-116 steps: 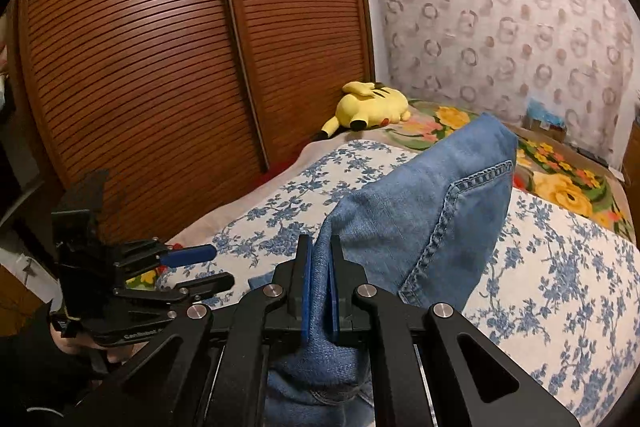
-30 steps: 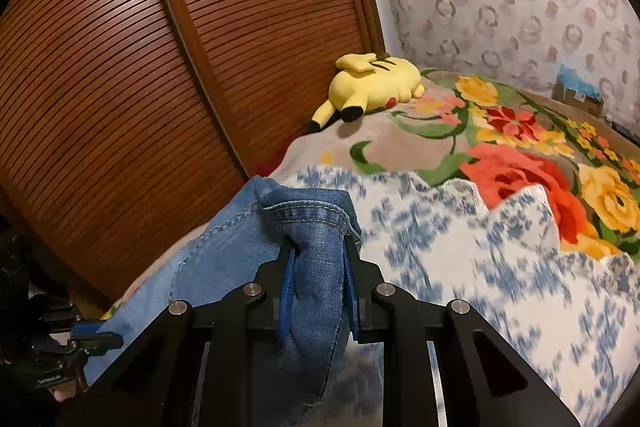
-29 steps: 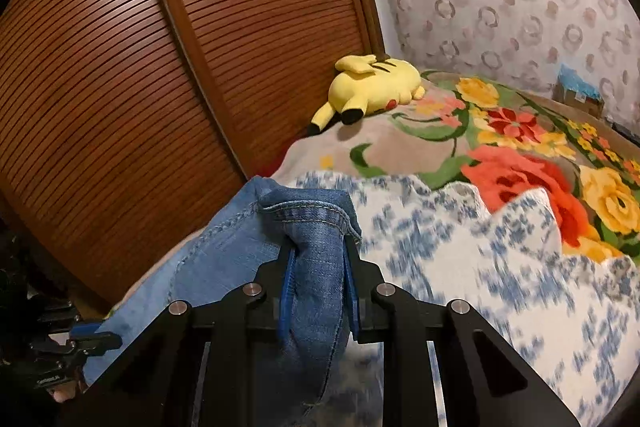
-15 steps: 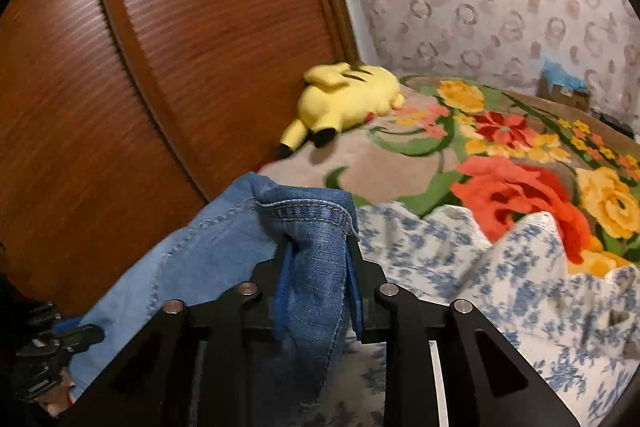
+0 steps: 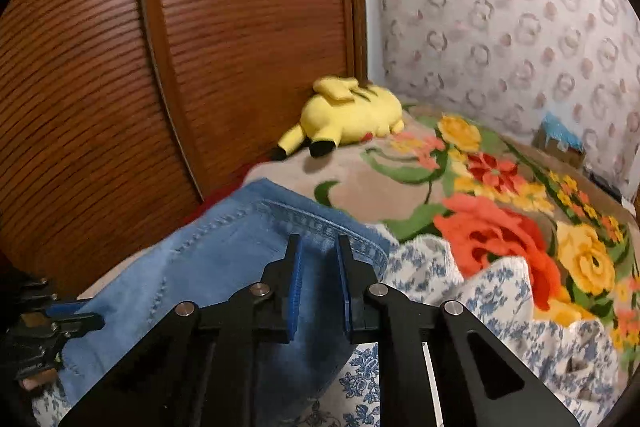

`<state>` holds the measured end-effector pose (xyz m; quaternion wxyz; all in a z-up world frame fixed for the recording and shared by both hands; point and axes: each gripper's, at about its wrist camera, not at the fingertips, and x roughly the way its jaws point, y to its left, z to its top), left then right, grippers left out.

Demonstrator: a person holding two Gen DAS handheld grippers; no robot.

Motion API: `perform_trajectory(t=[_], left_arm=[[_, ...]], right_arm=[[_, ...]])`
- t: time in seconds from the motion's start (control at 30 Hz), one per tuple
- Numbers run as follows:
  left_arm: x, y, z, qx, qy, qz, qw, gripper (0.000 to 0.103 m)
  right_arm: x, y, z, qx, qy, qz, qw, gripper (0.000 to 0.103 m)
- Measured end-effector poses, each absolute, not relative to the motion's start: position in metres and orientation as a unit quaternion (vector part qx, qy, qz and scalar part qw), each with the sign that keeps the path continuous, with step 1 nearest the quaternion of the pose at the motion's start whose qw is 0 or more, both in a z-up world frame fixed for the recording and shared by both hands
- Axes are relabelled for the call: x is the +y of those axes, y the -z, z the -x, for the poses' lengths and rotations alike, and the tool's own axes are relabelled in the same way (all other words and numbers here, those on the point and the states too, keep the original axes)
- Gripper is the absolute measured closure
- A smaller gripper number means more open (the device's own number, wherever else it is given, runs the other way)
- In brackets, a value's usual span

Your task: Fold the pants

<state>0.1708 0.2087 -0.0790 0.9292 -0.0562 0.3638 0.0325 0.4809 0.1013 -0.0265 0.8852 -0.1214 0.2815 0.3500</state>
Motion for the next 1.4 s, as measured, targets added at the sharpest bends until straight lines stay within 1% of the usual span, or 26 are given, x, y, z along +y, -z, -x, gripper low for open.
perform_trajectory(t=[0.1,0.27,0.43,0.6,0.7,0.77,0.9,0.93,1.0,1.1,1.13,1.17,1.2,1.27,1.3,1.4], left_arm=[[0.209,0.081,-0.173,0.364,-0.033,0.060,0.929,0.094],[0.209,0.080,-0.175,0.362,-0.037,0.058,0.930,0.094],[0.206,0.074,-0.168,0.355,-0.047,0.058,0.932,0.092],[0.202,0.063,-0.157,0.348,-0.061,0.050,0.934,0.090],[0.198,0.055,-0.148,0.338,-0.057,0.053,0.938,0.084],[0.195,0.049,-0.143,0.333,-0.052,0.054,0.940,0.075],[0.186,0.039,-0.132,0.320,-0.047,0.049,0.945,0.062],[0.182,0.035,-0.128,0.315,-0.043,0.049,0.947,0.057],[0.177,0.031,-0.124,0.311,-0.038,0.047,0.949,0.054],[0.164,0.024,-0.116,0.302,-0.031,0.042,0.952,0.037],[0.160,0.022,-0.113,0.297,-0.027,0.042,0.953,0.026],[0.158,0.020,-0.111,0.294,-0.024,0.042,0.955,0.021],[0.154,0.017,-0.109,0.291,-0.018,0.043,0.956,0.021],[0.146,0.014,-0.107,0.294,-0.015,0.041,0.955,0.013],[0.142,0.013,-0.104,0.293,-0.015,0.039,0.955,0.012],[0.129,0.008,-0.096,0.281,-0.006,0.035,0.959,0.004]], right_arm=[[0.101,0.039,-0.494,0.308,-0.332,0.119,0.884,0.087],[0.094,0.035,-0.483,0.309,-0.324,0.111,0.887,0.087],[0.082,0.023,-0.450,0.302,-0.329,0.105,0.889,0.087],[0.057,0.007,-0.393,0.287,-0.334,0.104,0.892,0.087],[0.041,0.000,-0.367,0.278,-0.334,0.097,0.895,0.087],[0.031,-0.002,-0.352,0.275,-0.332,0.097,0.897,0.087],[0.014,-0.006,-0.321,0.267,-0.325,0.099,0.902,0.087],[0.009,-0.007,-0.314,0.266,-0.324,0.097,0.903,0.087],[0.000,-0.008,-0.300,0.263,-0.322,0.095,0.905,0.087],[-0.014,-0.011,-0.273,0.257,-0.316,0.094,0.909,0.087],[-0.019,-0.011,-0.265,0.255,-0.314,0.093,0.910,0.087],[-0.023,-0.011,-0.256,0.253,-0.313,0.092,0.911,0.087],[-0.028,-0.012,-0.248,0.251,-0.311,0.091,0.912,0.087],[-0.037,-0.014,-0.235,0.248,-0.304,0.089,0.916,0.087],[-0.042,-0.015,-0.227,0.246,-0.301,0.086,0.917,0.087],[-0.059,-0.015,-0.206,0.242,-0.295,0.075,0.921,0.087]])
